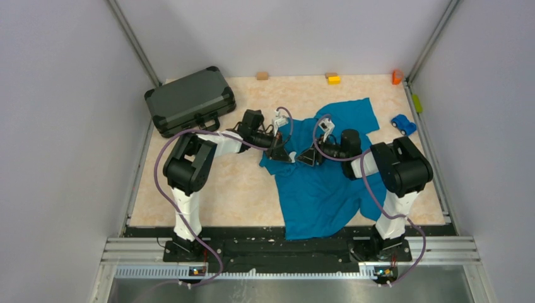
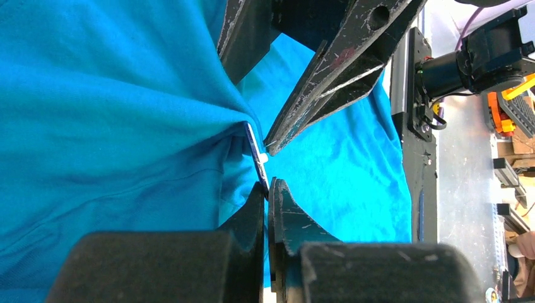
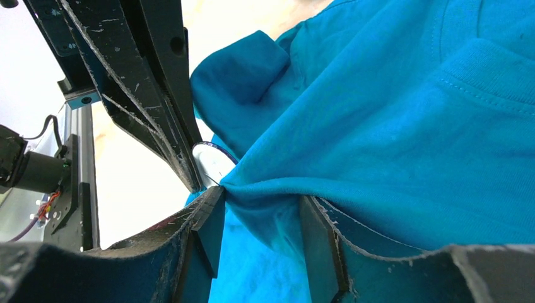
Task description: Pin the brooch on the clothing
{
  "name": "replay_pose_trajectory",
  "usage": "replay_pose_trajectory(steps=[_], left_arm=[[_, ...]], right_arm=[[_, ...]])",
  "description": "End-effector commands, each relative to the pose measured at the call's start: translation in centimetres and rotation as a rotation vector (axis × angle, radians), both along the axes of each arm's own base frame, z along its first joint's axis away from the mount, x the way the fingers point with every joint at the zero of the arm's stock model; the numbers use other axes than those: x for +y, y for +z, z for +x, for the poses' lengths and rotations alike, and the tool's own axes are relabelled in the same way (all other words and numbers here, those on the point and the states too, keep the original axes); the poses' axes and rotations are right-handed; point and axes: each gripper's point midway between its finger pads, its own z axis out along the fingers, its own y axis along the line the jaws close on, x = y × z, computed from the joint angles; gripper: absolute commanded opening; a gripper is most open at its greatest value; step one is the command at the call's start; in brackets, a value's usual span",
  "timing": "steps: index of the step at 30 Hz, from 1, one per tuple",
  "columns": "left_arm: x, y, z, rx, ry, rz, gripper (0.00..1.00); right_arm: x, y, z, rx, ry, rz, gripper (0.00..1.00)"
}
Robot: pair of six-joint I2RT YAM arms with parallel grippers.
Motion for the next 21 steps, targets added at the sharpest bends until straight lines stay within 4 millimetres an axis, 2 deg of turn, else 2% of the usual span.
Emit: replay_pose_trajectory(steps=[1, 21], left_arm=[[-1.5, 2.1, -2.5, 0.003, -0.14, -0.073, 0.0], [-2.7, 2.0, -2.9, 0.041, -0.179, -0.06, 0.0]], right_arm=[[0.0, 2.0, 1.6, -0.097, -0.002, 0.031, 0.49], [0.5, 1.5, 1.2, -0.061, 0.049, 0.052, 0.49]])
